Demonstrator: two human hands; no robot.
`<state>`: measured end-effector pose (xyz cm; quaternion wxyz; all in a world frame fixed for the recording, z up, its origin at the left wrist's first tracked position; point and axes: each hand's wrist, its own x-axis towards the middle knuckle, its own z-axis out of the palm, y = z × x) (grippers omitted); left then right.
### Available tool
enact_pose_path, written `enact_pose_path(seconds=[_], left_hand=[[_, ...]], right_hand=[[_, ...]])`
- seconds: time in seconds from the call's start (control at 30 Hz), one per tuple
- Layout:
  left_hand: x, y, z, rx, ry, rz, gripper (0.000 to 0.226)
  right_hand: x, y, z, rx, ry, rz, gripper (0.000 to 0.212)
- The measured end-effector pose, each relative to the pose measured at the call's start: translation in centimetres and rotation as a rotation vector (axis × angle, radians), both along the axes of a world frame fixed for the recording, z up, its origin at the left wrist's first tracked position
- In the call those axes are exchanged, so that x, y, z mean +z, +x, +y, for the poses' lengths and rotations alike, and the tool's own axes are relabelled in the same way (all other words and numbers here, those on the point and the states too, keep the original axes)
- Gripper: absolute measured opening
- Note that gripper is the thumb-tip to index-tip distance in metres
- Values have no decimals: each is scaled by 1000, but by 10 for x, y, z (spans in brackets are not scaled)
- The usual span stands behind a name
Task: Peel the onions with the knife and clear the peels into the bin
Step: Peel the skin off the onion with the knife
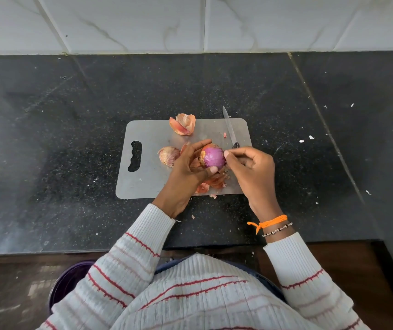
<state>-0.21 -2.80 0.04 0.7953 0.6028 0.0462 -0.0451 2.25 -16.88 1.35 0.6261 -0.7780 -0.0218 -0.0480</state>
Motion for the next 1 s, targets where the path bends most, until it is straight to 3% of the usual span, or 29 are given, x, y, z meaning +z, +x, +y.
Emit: enact_pose_path(seconds=[0.33,0.63,0.8,0.87,1.0], left_hand=[[3,-1,-1,2,-30,5,53],[12,-3,2,-102,-201,-25,58],[9,0,5,-140,-392,-36,61],[9,1,4,-116,-354,-25,56],[6,0,4,-47,-61,-41,52]], right_hand=[[-7,4,1,-57,-212,-189,4],[-11,10,-7,-86,-356,-210,7],[-11,13,-11,-77,-498,-224,7],[-6,13,-9,-37,-454,-228,9],[6,7,0,37,-244,-109,15]])
